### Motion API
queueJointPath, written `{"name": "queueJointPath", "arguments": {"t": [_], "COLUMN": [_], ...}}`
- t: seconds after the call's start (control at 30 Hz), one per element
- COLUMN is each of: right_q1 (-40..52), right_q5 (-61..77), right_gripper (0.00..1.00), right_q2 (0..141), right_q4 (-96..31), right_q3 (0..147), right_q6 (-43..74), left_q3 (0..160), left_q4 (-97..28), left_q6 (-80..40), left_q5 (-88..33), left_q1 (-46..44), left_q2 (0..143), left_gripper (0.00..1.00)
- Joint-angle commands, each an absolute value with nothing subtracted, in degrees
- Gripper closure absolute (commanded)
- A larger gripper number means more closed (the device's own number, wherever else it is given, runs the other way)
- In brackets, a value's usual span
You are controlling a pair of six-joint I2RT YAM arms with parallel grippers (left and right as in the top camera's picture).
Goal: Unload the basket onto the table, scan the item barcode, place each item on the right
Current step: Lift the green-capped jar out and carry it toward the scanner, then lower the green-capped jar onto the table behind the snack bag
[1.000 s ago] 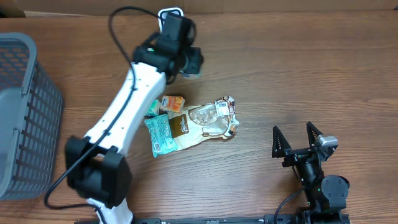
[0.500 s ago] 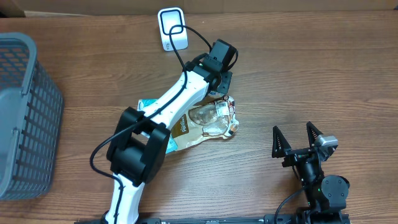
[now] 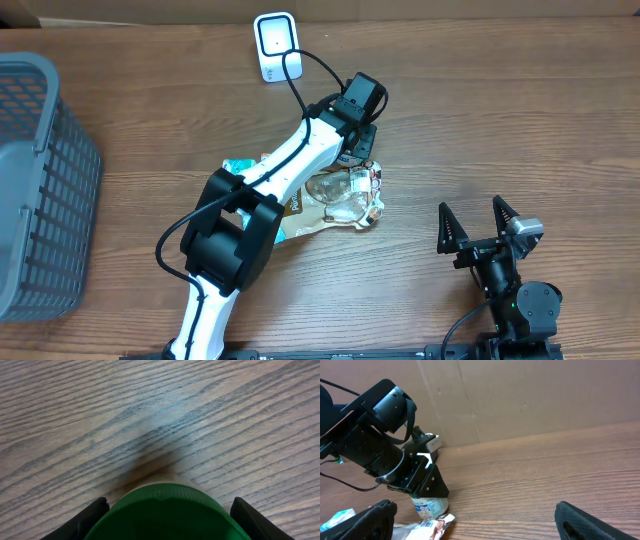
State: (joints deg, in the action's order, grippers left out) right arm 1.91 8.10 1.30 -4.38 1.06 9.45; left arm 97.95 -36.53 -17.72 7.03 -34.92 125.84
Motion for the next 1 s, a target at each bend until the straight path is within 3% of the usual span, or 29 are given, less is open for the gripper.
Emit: {"name": "queueJointPath", "arguments": {"t": [0.0,0.47,0.97], "right_q1": [1.96,1.96,1.96], "right_q5": [7.57,7.57,7.57], "right_gripper": [0.0,0.0,0.0], "right_q2": [1.26,1.26,1.26], "right_q4": [-4.19,-4.19,-4.19], "right_q3": [0.49,0.49,0.49], "right_q6": [10.07,10.07,10.07], "left_q3": [98.28,98.28,98.48], "left_q4": [-35.68,-34.46,-39.83], "left_q6": [-18.46,-19.75,-19.75], "left_q5": [8.14,6.76,-5.87], "left_q1": [-34.85,-34.17,-34.15], "left_q2": [126.19,130.56,130.45], "left_gripper": [0.42,0.42,0.43]}}
